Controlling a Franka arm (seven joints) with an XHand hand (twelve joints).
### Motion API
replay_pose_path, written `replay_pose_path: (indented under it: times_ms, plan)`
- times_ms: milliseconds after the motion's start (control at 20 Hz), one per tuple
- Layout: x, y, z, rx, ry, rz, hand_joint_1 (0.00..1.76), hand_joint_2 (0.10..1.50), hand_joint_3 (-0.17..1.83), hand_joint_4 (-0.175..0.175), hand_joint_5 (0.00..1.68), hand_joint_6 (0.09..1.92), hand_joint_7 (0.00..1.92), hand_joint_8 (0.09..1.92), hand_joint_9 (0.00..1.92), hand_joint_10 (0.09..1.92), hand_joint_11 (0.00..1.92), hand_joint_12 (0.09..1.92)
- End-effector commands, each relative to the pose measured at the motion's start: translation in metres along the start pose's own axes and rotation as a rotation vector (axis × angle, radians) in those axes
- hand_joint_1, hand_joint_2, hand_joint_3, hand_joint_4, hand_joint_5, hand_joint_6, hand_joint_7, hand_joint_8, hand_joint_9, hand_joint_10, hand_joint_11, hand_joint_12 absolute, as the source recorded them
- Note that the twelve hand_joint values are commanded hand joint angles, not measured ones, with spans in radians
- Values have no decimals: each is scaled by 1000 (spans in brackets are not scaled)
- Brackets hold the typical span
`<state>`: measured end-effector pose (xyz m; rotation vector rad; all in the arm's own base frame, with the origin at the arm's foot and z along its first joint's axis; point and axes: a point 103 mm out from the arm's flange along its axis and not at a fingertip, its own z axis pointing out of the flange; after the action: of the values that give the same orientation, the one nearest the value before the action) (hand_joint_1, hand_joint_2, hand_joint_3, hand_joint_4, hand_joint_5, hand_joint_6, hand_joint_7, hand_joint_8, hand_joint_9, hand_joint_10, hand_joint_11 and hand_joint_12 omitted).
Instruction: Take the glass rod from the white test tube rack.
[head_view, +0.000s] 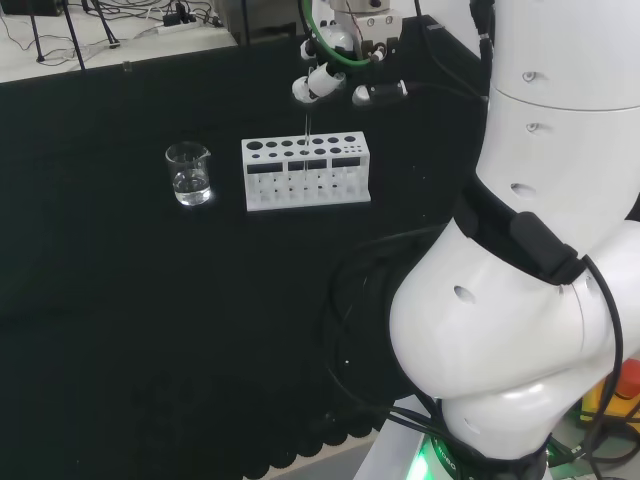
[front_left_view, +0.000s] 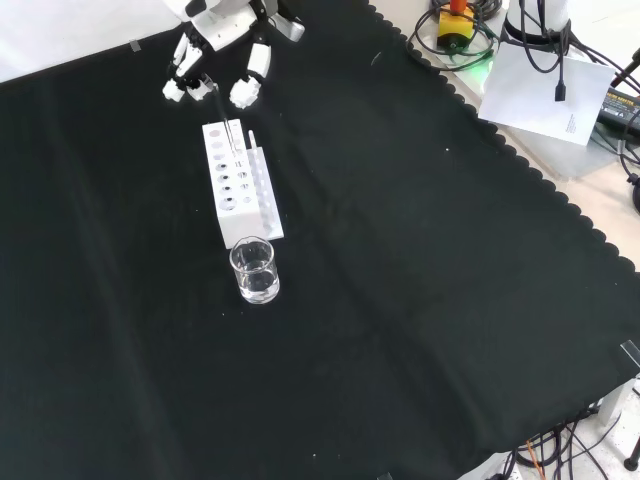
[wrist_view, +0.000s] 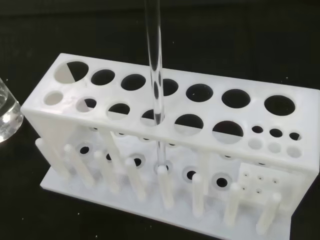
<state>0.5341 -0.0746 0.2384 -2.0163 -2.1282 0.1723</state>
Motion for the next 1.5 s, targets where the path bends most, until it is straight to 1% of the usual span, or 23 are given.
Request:
replay_pose_path:
  times_ms: [50, 150, 200, 250, 350, 500, 600, 650, 700, 750, 800, 950, 1000, 1050, 1200, 1250, 1350, 1500]
  plan:
    - [19, 7, 0, -29, -18, -33, 694, 927, 460, -173, 483, 217, 828, 1001, 1053, 972, 735, 1295]
    - [24, 8, -1, -42, -15, -52, 793, 919, 476, -175, 506, 559, 916, 991, 1166, 994, 908, 1247]
    - [28, 9, -1, -47, -19, -63, 832, 912, 489, -175, 506, 688, 945, 991, 1205, 1008, 973, 1228]
    - [29, 9, -1, -46, -23, -70, 862, 905, 505, -175, 511, 776, 971, 990, 1235, 1016, 1023, 1214]
    - [31, 10, 0, -51, -23, -72, 917, 887, 537, -175, 565, 865, 1039, 982, 1305, 1017, 1139, 1184]
    - [33, 11, 1, -57, -43, -83, 1019, 860, 583, -175, 668, 898, 1119, 981, 1417, 1003, 1383, 1088]
    - [31, 11, 1, -73, -51, -81, 1089, 1015, 320, -175, 783, 1104, 1166, 994, 1493, 985, 1578, 1016]
    - [32, 11, 0, -75, -52, -81, 1107, 1077, 205, -175, 813, 1155, 1181, 1002, 1522, 974, 1642, 988]
    - [31, 11, 0, -82, -50, -81, 1160, 1104, 127, -175, 845, 1149, 1102, 1048, 1539, 969, 1680, 970]
    - [30, 11, 0, -85, -60, -86, 1200, 1115, 83, -175, 868, 1134, 1036, 1084, 1550, 967, 1704, 962]
    - [30, 12, 0, -87, -62, -81, 1224, 1120, 60, -175, 883, 1123, 996, 1107, 1560, 969, 1724, 961]
    - [30, 14, 1, -83, -61, -77, 1247, 1122, 40, -175, 900, 1107, 961, 1125, 1573, 976, 1768, 955]
    - [30, 15, 1, -93, -64, -79, 1251, 1118, 39, -175, 909, 1094, 967, 1115, 1574, 982, 1764, 934]
    - [31, 15, 1, -113, -70, -80, 1257, 1109, 40, -175, 924, 1073, 979, 1098, 1570, 998, 1736, 906]
    - [33, 12, -6, -202, 37, -77, 1281, 1079, 46, -175, 976, 791, 1067, 1138, 1517, 1048, 1622, 854]
    - [35, 10, -10, -246, 70, -75, 1287, 1071, 43, -175, 1002, 719, 1083, 1134, 1501, 1036, 1598, 829]
    - [37, 5, -17, -289, 83, -67, 1294, 1062, 37, -175, 1039, 636, 1104, 1115, 1495, 994, 1582, 784]
    - [40, -3, -32, -306, 79, -30, 1299, 1057, 30, -175, 1064, 584, 1117, 1099, 1515, 943, 1593, 745]
